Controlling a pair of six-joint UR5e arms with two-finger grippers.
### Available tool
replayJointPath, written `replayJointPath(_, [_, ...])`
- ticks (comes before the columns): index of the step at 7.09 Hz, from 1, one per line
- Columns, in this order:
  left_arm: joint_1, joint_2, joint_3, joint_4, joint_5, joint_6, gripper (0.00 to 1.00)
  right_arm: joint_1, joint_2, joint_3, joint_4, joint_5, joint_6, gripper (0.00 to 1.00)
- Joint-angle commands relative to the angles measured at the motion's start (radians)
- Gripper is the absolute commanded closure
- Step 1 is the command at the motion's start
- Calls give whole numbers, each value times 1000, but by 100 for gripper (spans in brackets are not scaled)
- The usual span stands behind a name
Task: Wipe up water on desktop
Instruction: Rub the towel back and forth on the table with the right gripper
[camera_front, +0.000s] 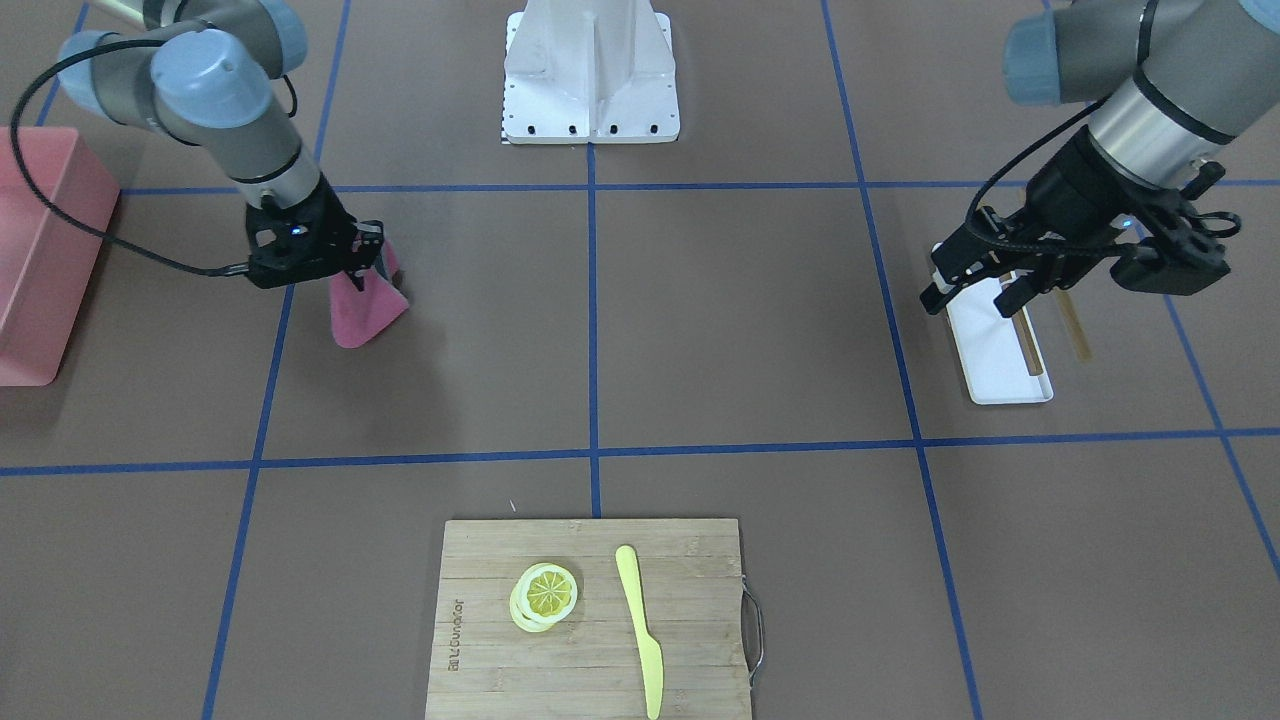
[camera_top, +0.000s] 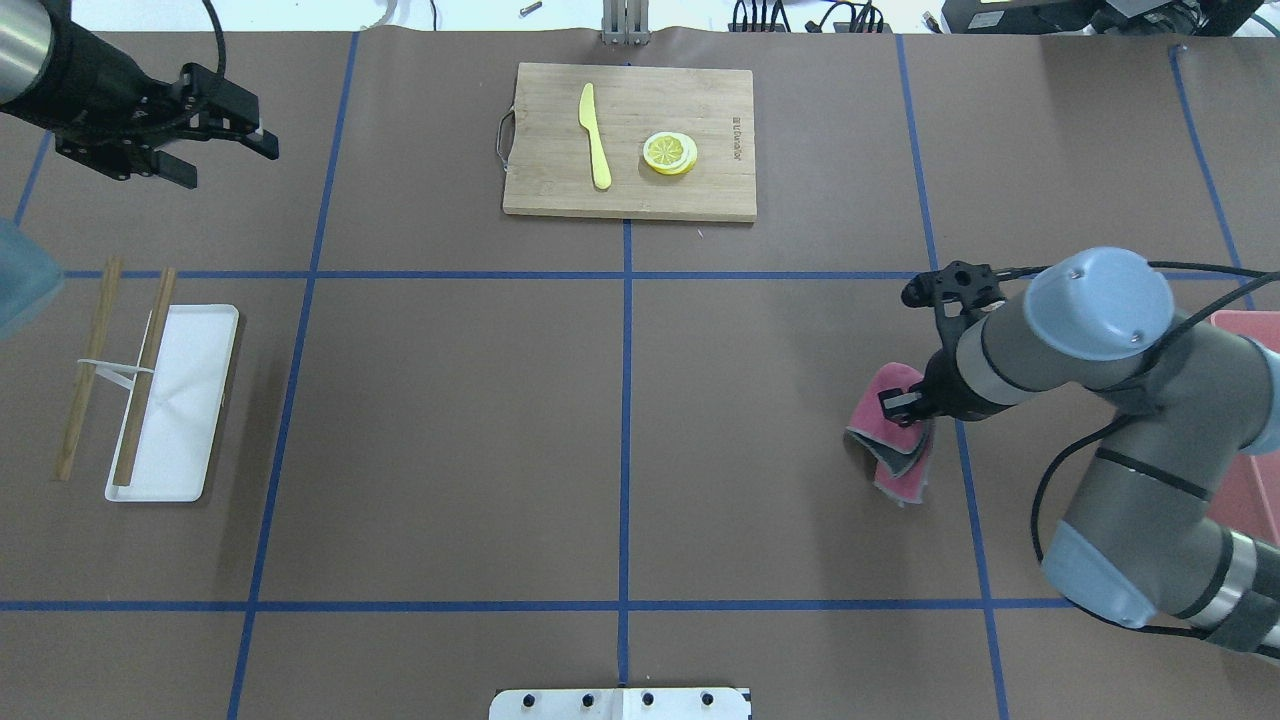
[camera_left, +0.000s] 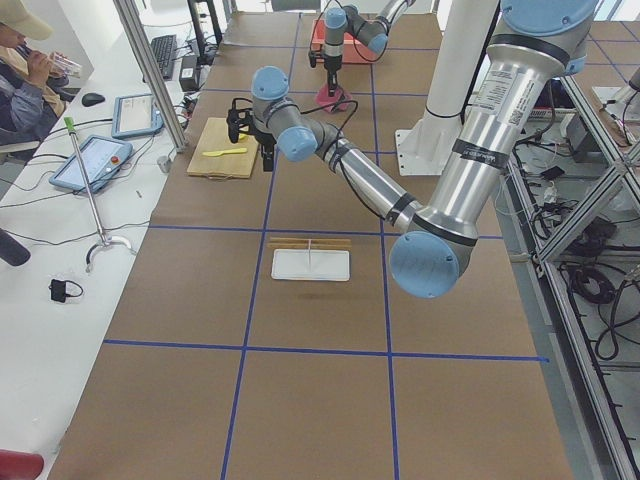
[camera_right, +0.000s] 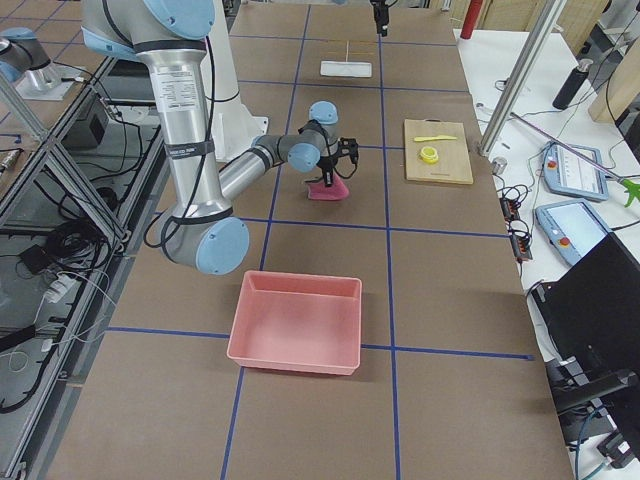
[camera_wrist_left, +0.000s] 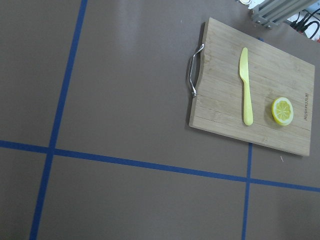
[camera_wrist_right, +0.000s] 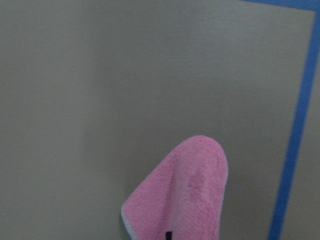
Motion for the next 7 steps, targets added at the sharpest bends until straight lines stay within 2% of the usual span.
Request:
replayJointPath(1, [-69,61,2,1,-48,125,3,53,-71,13,0,43,-88,100])
replayJointPath(3, [-93,103,-6,-8,-59,153,3,-26,27,3,-14,35,21,100])
replayJointPath(5, [-142,132,8,1,-61,271,3,-133,177,-61,-15,-34,196,100])
replayJointPath(6, [-154,144,8,1,-64,303,3,-152,234,-96,-14,-52,246,100])
replayJointPath(7, [-169,164,7,1,-70,329,3,-132,223,-92,-12,-43,228,100])
